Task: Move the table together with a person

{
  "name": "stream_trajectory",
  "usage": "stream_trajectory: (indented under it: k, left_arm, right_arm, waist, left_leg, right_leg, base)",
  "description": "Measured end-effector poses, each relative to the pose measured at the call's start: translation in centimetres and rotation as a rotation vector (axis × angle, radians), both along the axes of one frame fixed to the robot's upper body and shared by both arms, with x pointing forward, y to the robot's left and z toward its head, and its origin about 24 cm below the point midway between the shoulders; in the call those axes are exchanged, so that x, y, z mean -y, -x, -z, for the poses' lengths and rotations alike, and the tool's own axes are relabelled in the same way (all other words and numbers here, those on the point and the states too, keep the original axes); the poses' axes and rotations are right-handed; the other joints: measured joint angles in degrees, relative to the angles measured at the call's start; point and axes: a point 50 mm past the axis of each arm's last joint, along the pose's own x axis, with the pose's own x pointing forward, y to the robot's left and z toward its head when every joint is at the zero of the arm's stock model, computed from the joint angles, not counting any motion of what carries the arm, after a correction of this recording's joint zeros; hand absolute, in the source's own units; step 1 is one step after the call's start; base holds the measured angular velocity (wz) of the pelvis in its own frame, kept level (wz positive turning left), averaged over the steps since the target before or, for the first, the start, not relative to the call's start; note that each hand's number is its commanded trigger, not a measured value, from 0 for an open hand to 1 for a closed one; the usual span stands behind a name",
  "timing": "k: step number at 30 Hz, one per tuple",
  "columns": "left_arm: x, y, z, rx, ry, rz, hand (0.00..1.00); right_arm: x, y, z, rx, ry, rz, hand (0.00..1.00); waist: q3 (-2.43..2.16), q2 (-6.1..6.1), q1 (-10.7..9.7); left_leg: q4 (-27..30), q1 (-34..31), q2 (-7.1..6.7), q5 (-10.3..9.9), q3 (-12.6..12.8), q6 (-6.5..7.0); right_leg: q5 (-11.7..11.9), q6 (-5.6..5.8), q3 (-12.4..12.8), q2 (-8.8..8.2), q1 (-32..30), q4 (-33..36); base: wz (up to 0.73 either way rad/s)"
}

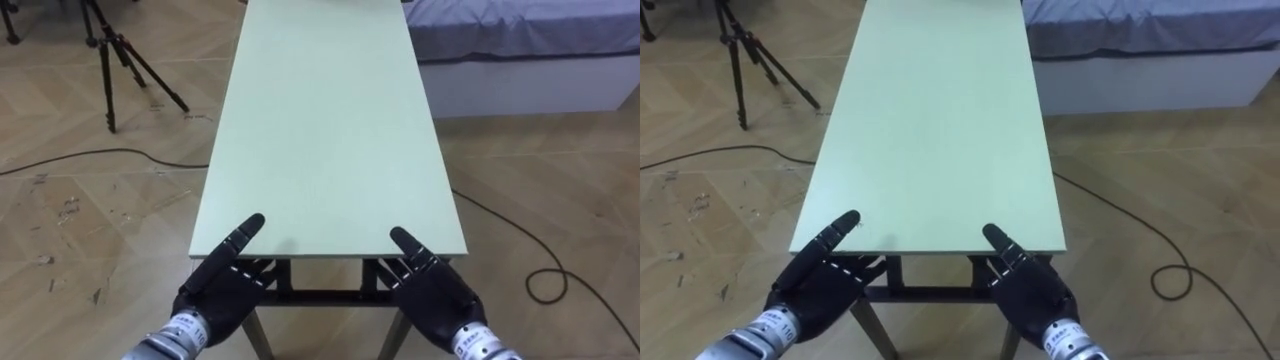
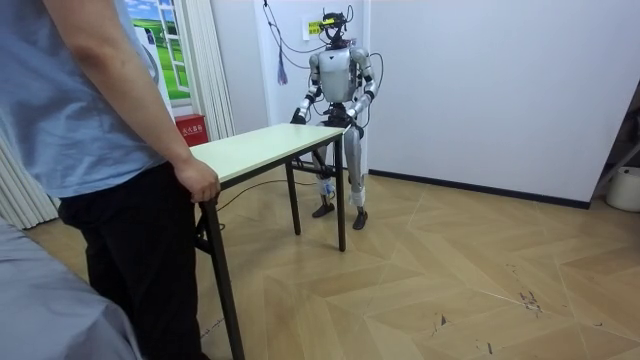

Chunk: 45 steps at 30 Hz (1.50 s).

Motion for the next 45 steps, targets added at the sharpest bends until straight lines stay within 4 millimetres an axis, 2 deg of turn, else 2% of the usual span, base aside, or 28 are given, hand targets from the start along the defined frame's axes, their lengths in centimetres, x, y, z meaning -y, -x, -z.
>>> stream_trajectory:
  k: [11,19,20,21,22,23,24,25,30,36,40,45]
  left_arm:
    - [0.3,0.1,0.6,0.011,0.072,-0.055,0.0]
    - [0.5,0.0,0.6,0.009,0.128,-0.112,0.0]
    - [0.5,0.0,0.6,0.008,0.13,-0.114,0.11]
    - [0.6,-0.1,0.6,0.008,0.134,-0.121,0.54]
    - [0.6,-0.1,0.6,0.007,0.139,-0.129,0.62]
    - [0.6,-0.1,0.6,0.005,0.143,-0.134,0.82]
    - [0.6,-0.1,0.6,0.004,0.143,-0.135,0.96]
    - [0.6,-0.1,0.6,0.002,0.143,-0.138,1.0]
    - [0.8,-0.2,0.8,-0.006,0.151,-0.155,1.0]
    - [1.4,-0.1,2.0,-0.068,0.167,-0.182,1.0]
    - [1.5,-0.3,2.1,-0.081,0.161,-0.183,1.0]
    - [1.5,-0.6,2.1,-0.088,0.14,-0.187,1.0]
  right_arm:
    - [-0.5,-0.1,0.1,-0.032,-0.089,0.066,0.0]
    - [-0.9,-0.6,-0.1,-0.05,-0.105,0.089,0.0]
    - [-0.9,-0.6,-0.1,-0.051,-0.105,0.089,0.0]
    - [-1.0,-0.6,-0.2,-0.051,-0.106,0.089,0.09]
    - [-1.0,-0.6,-0.2,-0.052,-0.107,0.089,0.45]
    - [-1.0,-0.7,-0.2,-0.052,-0.107,0.09,0.96]
    - [-1.0,-0.7,-0.2,-0.053,-0.107,0.09,1.0]
    - [-1.1,-0.7,-0.2,-0.054,-0.107,0.09,1.0]
    - [-1.3,-0.8,-0.1,-0.084,-0.1,0.104,1.0]
    - [-1.9,-0.8,0.3,-0.155,-0.088,0.131,1.0]
    - [-2.1,-0.8,0.3,-0.161,-0.09,0.128,1.0]
    - [-2.4,-1.2,0.2,-0.172,-0.078,0.128,1.0]
  waist:
    - [-0.2,0.23,0.1]
    - [-0.16,0.3,0.0]
    - [-0.16,0.3,-0.1]
    - [-0.16,0.3,-0.1]
    - [-0.16,0.3,-0.1]
    - [-0.15,0.29,-0.2]
    - [-0.15,0.28,-0.2]
    - [-0.13,0.25,-0.2]
    - [-0.04,0.2,-0.1]
    - [0.26,0.17,0.2]
    - [0.47,-0.21,-0.1]
    - [0.53,-0.11,-0.2]
  left_leg:
    - [0.0,0.2,0.01,0.0,-0.1,0.0]
    - [0.0,0.3,-0.04,0.0,-0.1,0.02]
    - [0.0,0.3,-0.04,0.0,-0.1,0.02]
    - [0.0,0.2,-0.03,0.0,-0.1,0.03]
    - [0.0,0.1,-0.02,0.0,-0.1,0.03]
    - [0.0,0.1,-0.02,0.0,-0.1,0.03]
    - [-0.1,0.1,-0.02,0.0,-0.1,0.03]
    - [-0.1,0.1,-0.02,0.0,-0.1,0.03]
    - [-0.2,0.1,-0.03,0.0,-0.1,0.03]
    - [-0.1,-0.3,-0.09,0.0,-0.1,0.08]
    - [-0.4,-0.1,-0.13,0.0,-0.1,0.08]
    - [-0.5,-0.1,-0.13,0.0,0.0,0.08]
  right_leg:
    - [0.0,0.0,0.1,0.01,0.0,0.6]
    - [0.0,-0.02,0.4,0.02,-0.1,0.8]
    - [0.0,-0.02,0.4,0.02,-0.1,0.8]
    - [0.0,-0.03,0.4,0.02,-0.1,0.8]
    - [0.0,-0.04,0.4,0.02,-0.1,0.8]
    - [0.0,-0.04,0.4,0.02,-0.1,0.8]
    - [0.0,-0.05,0.4,0.02,-0.1,0.8]
    - [0.0,-0.05,0.4,0.02,-0.1,0.8]
    - [0.0,-0.05,0.4,0.02,-0.2,0.8]
    - [0.0,-0.04,0.8,0.01,-1.2,0.7]
    - [0.0,-0.04,1.0,0.01,-1.3,0.7]
    - [0.0,-0.02,1.1,0.02,-1.4,0.7]
  base:
    - [0.0]
    - [0.0]
    - [0.0]
    - [0.0]
    - [0.0]
    - [0.0]
    - [0.0]
    - [0.0]
    - [0.0]
    - [-0.01]
    - [-0.01]
    - [-0.01]
